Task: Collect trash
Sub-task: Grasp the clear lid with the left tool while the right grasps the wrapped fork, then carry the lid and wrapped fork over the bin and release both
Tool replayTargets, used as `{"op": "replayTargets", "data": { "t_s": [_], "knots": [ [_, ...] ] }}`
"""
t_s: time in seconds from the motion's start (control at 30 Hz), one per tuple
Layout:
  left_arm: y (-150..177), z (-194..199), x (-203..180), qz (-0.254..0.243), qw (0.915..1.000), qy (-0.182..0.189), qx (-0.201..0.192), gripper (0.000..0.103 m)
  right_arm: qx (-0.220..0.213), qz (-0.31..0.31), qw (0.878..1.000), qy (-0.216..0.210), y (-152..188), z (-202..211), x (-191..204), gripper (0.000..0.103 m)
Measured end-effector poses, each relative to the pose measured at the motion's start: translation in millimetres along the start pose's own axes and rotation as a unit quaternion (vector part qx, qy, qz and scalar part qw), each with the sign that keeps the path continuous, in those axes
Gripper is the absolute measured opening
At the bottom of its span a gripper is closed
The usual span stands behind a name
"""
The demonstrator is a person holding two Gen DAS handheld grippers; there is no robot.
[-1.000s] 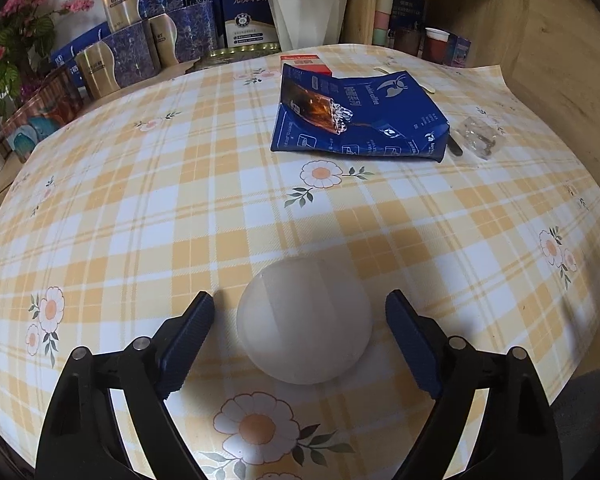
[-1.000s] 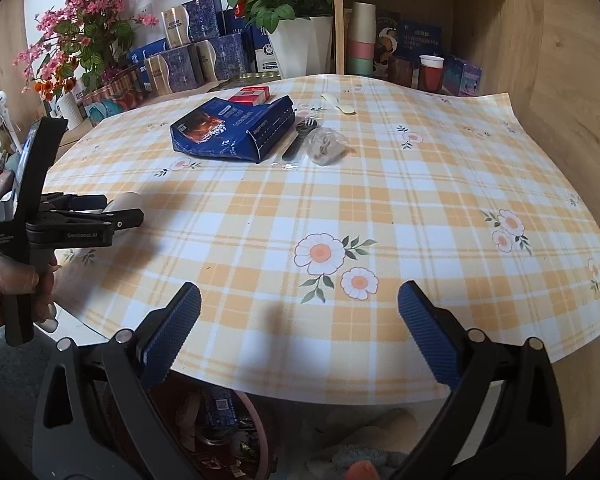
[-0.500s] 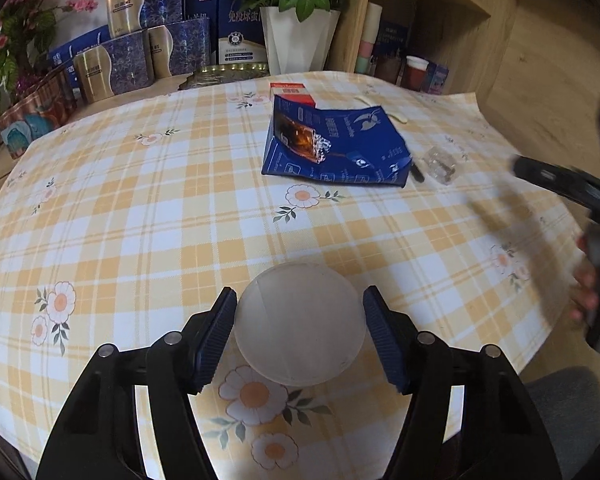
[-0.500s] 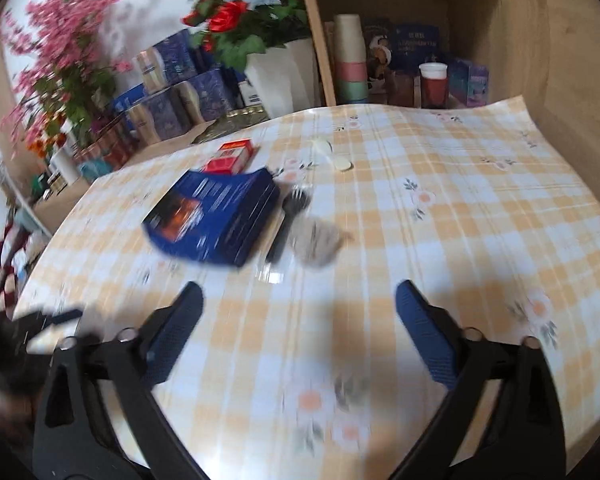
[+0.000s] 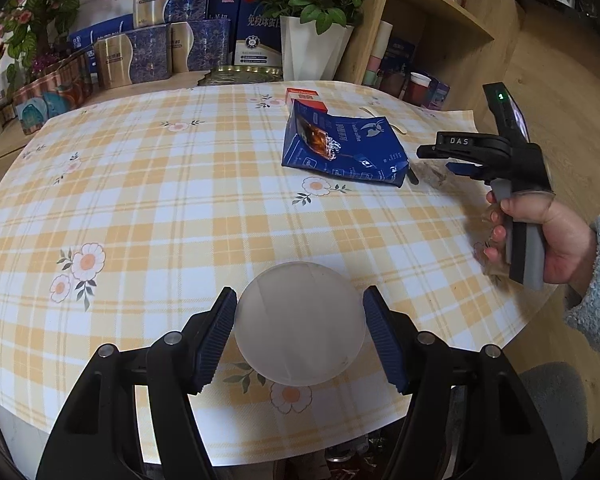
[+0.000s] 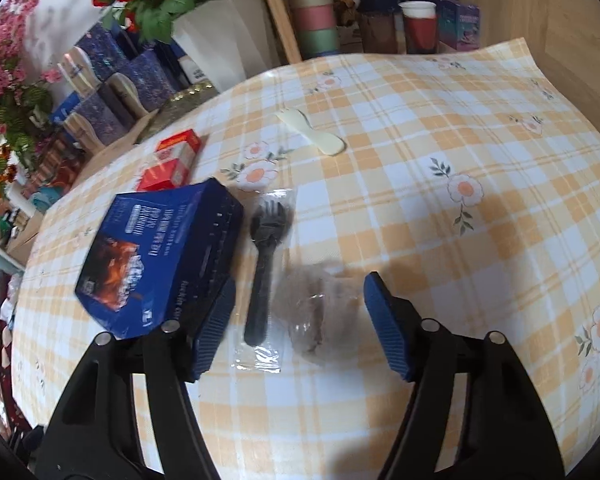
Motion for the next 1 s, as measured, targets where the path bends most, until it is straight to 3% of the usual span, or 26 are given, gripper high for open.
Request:
{"op": "replayTargets", "data": {
  "t_s": [0.07,0.1,0.2,0.43,0.6,1.0],
  "knots": [
    [1.9,3.0,1.0,0.003,1.0,0.003,-0.002,0.064,0.004,0.003,1.0,0.012,2.0,-2.6,-0.9,0.055],
    [2.9,4.8,1.1,0.004,1.0,0.004,-0.003,0.064,0.005,0.007,1.0,0.014,3.4,-2.5,-1.1,0.045],
    [5.2,9.3,1.2,0.006,1.0,0.004,-0.005,0.064,-0.002,0.005,1.0,0.005,7.2,4.6,-4.5,0.036],
    [16.5,33.6,-6.3,0.0,0.9999,0.006,-0.013,0.064,-0.039,0.0,0.999,-0.037,18.6,48.9,-8.6,0.033],
    [33.6,52.1,-14.7,-0.003,0.9999,0.007,-0.015,0.064,-0.065,0.0,0.994,-0.083,44.8,98.5,-7.7,0.033],
    [68.7,100.1,-27.7,-0.006,0.9997,-0.001,-0.025,0.064,-0.081,0.07,0.984,-0.143,167.1,195.4,9.5,0.032]
  ]
}}
Point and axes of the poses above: each gripper's, at about its wrist camera, not at the fingertips, and z roughly against the way its jaws point, x to its left, y to its underside, the point moved 8 cm from there along -z, roughly the way its jaws point, and after that the axes turned 10 degrees about y, right-handed, at the moved point
